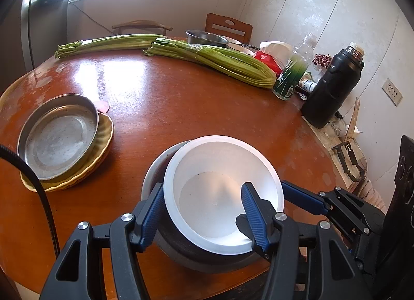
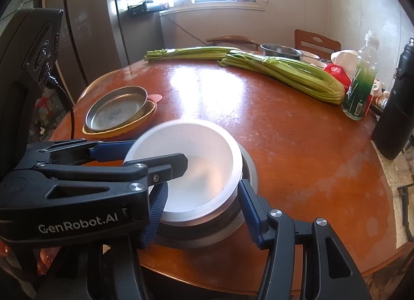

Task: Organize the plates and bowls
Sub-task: 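Lower the red-printed bowl into the paper bowl inside the steel bowl, then open the left tool and draw it back from the nested bowls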

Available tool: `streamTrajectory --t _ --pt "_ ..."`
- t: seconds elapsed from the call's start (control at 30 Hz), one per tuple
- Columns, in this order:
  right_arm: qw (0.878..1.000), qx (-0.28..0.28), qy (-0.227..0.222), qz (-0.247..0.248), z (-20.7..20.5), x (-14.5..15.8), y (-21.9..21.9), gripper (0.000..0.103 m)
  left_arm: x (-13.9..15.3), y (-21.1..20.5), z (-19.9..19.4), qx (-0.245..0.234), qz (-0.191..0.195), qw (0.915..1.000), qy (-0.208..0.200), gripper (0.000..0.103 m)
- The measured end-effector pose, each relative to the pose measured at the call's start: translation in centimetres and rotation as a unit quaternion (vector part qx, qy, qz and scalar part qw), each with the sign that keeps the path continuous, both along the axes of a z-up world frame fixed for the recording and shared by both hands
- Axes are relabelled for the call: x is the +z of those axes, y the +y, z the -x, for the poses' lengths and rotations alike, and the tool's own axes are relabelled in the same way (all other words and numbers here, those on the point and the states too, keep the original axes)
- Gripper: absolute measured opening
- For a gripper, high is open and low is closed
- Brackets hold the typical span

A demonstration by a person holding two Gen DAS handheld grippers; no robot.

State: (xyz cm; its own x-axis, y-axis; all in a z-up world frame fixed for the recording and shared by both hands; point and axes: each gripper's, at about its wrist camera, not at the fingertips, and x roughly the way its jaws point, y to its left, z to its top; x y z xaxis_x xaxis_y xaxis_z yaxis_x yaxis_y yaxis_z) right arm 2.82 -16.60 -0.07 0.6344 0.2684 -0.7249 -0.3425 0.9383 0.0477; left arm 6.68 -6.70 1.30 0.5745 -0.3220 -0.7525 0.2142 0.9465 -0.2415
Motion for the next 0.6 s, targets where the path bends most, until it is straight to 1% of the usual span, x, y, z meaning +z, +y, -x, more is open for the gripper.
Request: streamTrajectory --t 0.6 --pt "1.000 0.007 -0.019 -0.007 0.63 0.80 -0.04 0.058 1.00 0.60 0.83 0.007 0.001 0.9999 -0.013 0.059"
